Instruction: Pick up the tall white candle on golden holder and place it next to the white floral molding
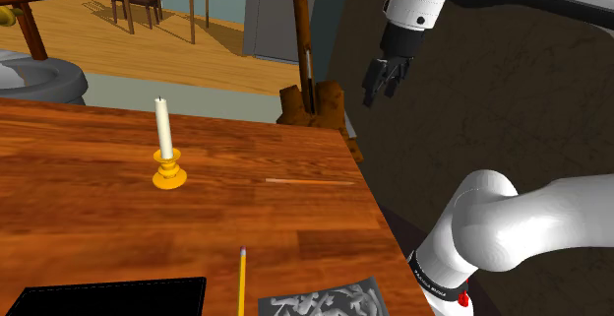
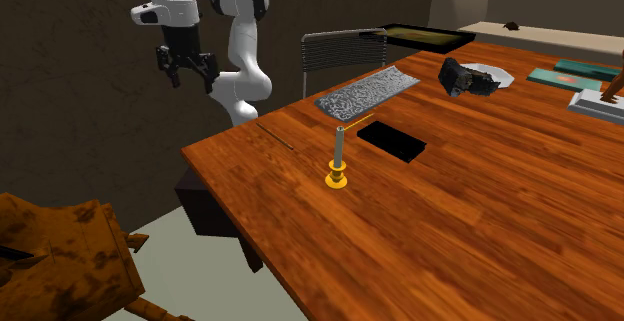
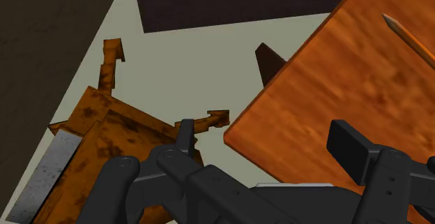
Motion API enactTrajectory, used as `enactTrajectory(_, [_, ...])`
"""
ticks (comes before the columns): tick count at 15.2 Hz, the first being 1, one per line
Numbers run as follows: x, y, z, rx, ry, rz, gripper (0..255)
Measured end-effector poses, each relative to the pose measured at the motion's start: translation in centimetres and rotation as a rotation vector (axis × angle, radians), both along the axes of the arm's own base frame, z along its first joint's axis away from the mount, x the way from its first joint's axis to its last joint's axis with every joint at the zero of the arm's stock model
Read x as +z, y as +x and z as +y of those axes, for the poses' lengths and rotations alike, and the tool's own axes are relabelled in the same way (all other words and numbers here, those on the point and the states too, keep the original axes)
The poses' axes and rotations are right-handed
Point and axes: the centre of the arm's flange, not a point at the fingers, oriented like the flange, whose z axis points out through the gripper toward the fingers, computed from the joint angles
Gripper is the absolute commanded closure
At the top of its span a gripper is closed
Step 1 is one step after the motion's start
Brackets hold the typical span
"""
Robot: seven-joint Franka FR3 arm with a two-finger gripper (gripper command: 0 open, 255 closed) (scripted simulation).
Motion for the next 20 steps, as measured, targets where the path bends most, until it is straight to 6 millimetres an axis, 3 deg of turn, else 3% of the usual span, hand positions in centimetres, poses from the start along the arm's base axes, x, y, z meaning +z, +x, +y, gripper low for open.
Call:
enactTrajectory(2, [-0.2, 0.0, 0.7, 0.002, 0.001, -0.006, 0])
enactTrajectory(7, [-1.0, 1.7, 5.6, 0.018, 0.008, -0.064, 0])
enactTrajectory(20, [-3.5, 6.2, 20.6, 0.062, 0.03, -0.234, 0])
